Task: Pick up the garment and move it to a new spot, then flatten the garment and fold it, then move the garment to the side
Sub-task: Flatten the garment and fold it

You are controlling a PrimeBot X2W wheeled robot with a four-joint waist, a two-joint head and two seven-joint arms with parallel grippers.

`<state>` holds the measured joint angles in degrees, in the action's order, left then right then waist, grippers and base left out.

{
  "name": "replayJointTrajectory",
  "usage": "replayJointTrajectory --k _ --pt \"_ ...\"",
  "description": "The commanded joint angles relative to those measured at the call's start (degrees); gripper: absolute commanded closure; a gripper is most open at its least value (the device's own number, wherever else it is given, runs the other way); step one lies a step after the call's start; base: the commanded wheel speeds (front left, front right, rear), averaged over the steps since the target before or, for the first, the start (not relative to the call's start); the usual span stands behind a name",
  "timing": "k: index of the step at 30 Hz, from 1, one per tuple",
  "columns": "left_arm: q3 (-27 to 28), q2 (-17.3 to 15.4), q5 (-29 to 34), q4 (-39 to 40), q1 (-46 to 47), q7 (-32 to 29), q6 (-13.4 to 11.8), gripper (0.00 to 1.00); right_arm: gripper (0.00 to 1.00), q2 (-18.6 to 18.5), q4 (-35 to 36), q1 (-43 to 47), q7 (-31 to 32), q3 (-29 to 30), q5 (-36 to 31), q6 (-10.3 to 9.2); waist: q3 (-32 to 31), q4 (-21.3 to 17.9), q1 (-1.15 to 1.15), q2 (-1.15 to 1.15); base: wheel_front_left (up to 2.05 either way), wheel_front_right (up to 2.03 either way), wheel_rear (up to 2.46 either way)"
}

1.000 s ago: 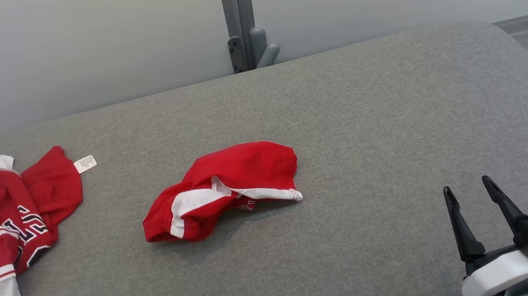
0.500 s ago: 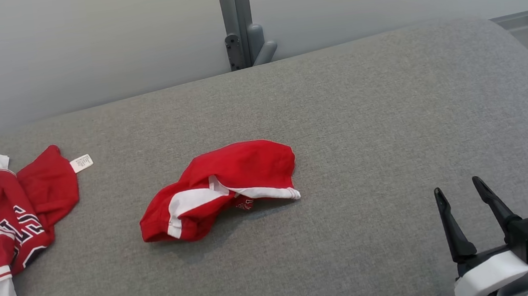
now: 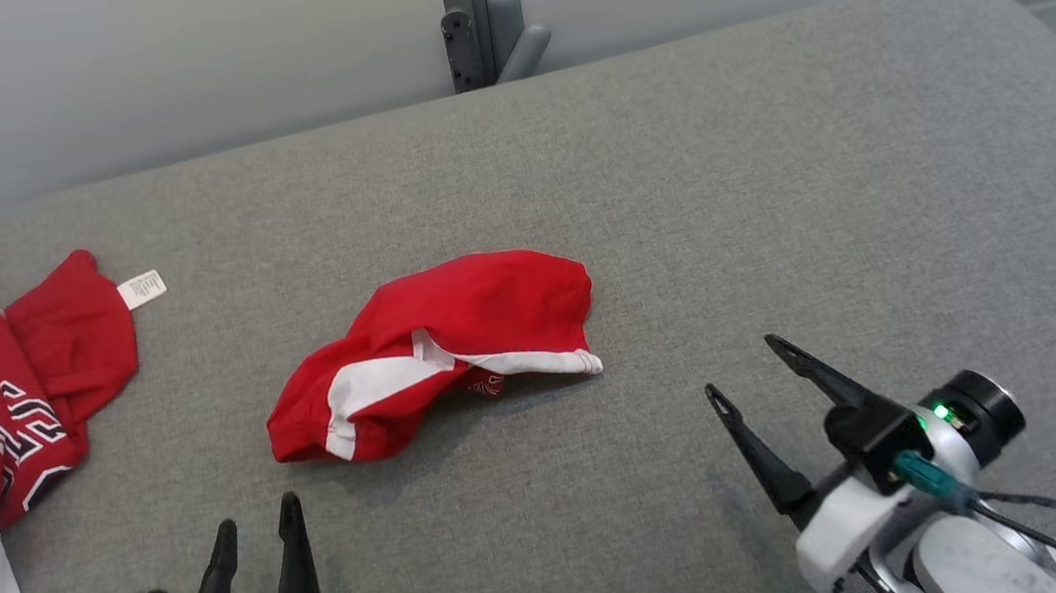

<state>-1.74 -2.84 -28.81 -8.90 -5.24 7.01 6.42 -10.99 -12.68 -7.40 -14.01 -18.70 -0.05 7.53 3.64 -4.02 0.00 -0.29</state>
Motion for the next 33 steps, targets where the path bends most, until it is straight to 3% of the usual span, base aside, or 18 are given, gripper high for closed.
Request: replayJointTrajectory --k 1,8,12,24,33 --pt "-0.36 -0.13 -0.62 -0.15 2.10 -1.59 -0.56 0.00 0.00 -0.13 -1.11 -2.41 0.93 -1.28 0.18 -0.08 3.13 0.48 0.00 0.29 0.00 0.00 0.00" --pt "-2.28 -0.18 -2.53 -1.68 9.89 -7.89 -1.31 0.00 0.00 0.98 -10.38 -12.89 7.01 -10.68 1.77 -0.09 8.15 1.59 0.00 0.29 0.00 0.00 0.00" --pt "-3.53 -0.16 -4.11 -1.55 12.05 -8.80 -1.22 0.00 0.00 2.05 -14.51 -16.93 6.67 -13.87 2.24 -0.09 9.94 2.41 0.00 0.29 0.00 0.00 0.00" --pt "-8.66 -0.15 -9.46 3.34 13.01 -11.07 -1.58 0.00 0.00 4.42 -23.45 -22.84 2.03 -12.26 0.56 -0.09 13.10 4.56 0.00 0.29 0.00 0.00 0.00" --pt "-10.49 -0.16 -9.85 8.98 10.67 -13.20 -2.70 0.00 0.00 6.02 -26.27 -24.22 -0.41 -11.50 -1.02 -0.09 13.32 5.00 0.00 0.29 0.00 0.00 0.00"
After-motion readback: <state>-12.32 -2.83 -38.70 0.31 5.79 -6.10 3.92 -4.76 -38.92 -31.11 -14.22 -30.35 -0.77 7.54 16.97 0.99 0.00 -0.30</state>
